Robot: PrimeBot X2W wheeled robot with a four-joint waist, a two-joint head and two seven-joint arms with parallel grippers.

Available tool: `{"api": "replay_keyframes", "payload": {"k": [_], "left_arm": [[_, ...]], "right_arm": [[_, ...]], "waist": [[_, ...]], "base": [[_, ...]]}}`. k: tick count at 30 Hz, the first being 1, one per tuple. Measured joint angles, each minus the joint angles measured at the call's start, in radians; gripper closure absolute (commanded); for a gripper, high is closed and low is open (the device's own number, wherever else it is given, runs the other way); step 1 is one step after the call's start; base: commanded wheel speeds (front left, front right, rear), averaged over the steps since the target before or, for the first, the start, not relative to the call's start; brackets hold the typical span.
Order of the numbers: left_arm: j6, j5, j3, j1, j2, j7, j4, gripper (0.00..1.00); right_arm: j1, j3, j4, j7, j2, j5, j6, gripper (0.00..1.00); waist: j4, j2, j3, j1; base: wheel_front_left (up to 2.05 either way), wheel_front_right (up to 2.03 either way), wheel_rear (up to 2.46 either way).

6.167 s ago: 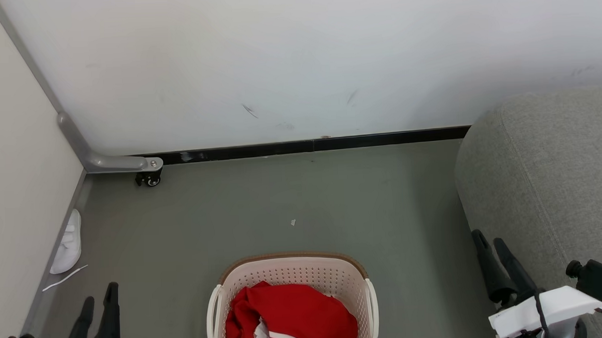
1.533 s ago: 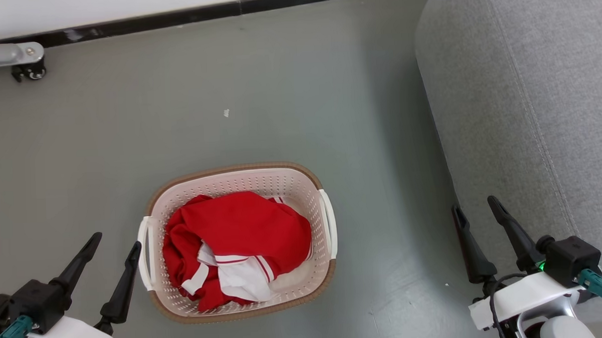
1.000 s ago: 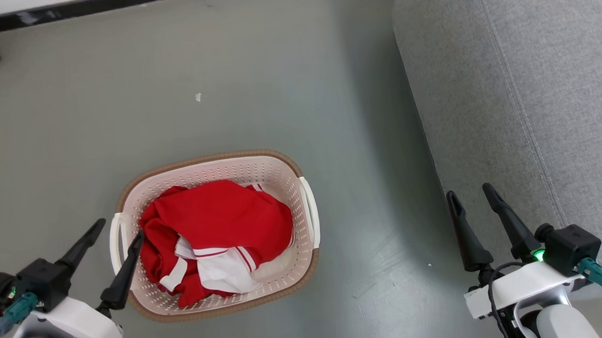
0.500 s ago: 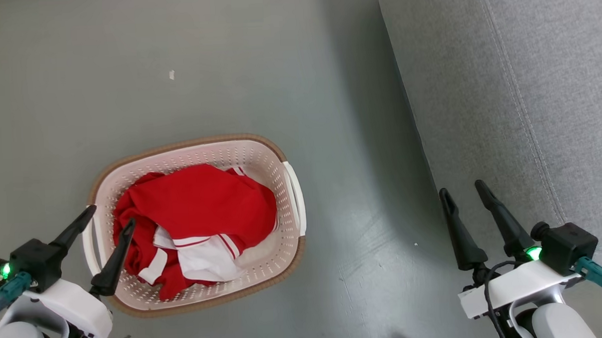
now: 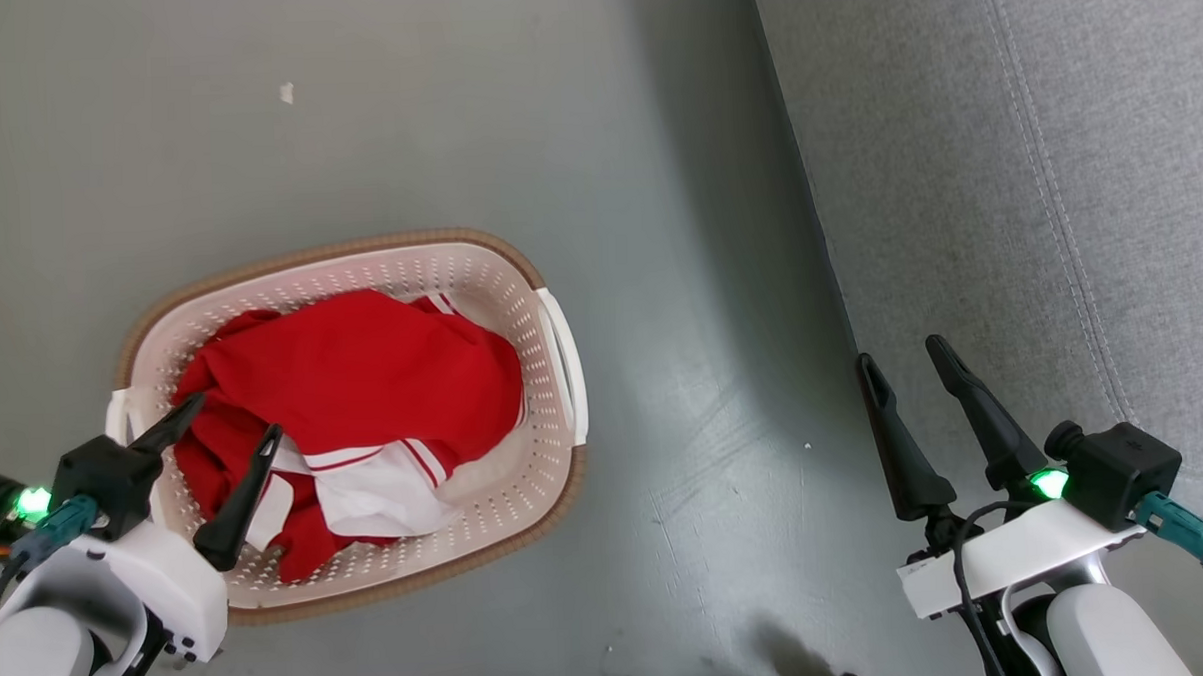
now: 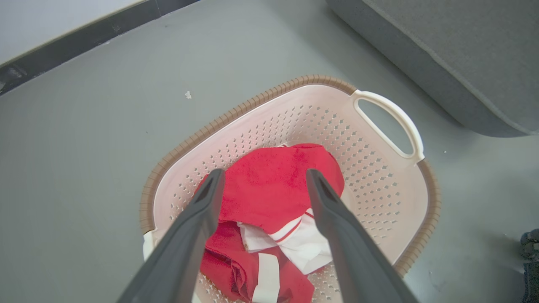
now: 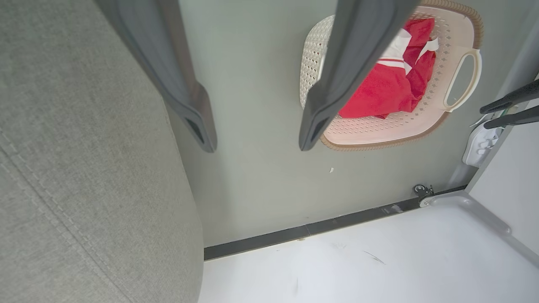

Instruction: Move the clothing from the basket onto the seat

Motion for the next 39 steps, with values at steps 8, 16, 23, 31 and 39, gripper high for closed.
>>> {"api": "replay_keyframes", "payload": {"k": [8, 16, 23, 31, 39], "left_arm": [[0.007, 0.017, -0.022, -0.043, 0.002, 0.084, -0.02, 0.0], [0.047, 0.041, -0.023, -0.057, 0.005, 0.163, -0.017, 0.0], [0.055, 0.04, -0.014, -0.076, 0.018, 0.211, -0.016, 0.0], [0.069, 0.04, -0.014, -0.077, 0.025, 0.254, -0.016, 0.0], [0.091, 0.042, 0.005, -0.078, 0.061, 0.287, -0.016, 0.0]], "right_arm": [[-0.002, 0.02, -0.007, 0.0, 0.0, 0.027, 0.0, 0.0], [-0.039, 0.037, -0.02, 0.0, 0.0, 0.047, 0.0, 0.0], [-0.041, 0.064, -0.021, 0.0, 0.0, 0.068, 0.0, 0.0], [-0.041, 0.094, -0.022, 0.0, 0.001, 0.089, 0.0, 0.0], [-0.04, 0.113, -0.024, 0.0, 0.001, 0.108, 0.0, 0.0]], "waist": [[-0.021, 0.0, 0.047, 0.0], [-0.044, 0.0, 0.087, 0.0], [-0.067, 0.0, 0.116, 0.0], [-0.095, 0.0, 0.143, 0.0], [-0.127, 0.0, 0.174, 0.0]], "base": [[0.0, 0.0, 0.0], [0.0, 0.0, 0.0], [0.0, 0.0, 0.0], [0.0, 0.0, 0.0], [0.0, 0.0, 0.0]]}}
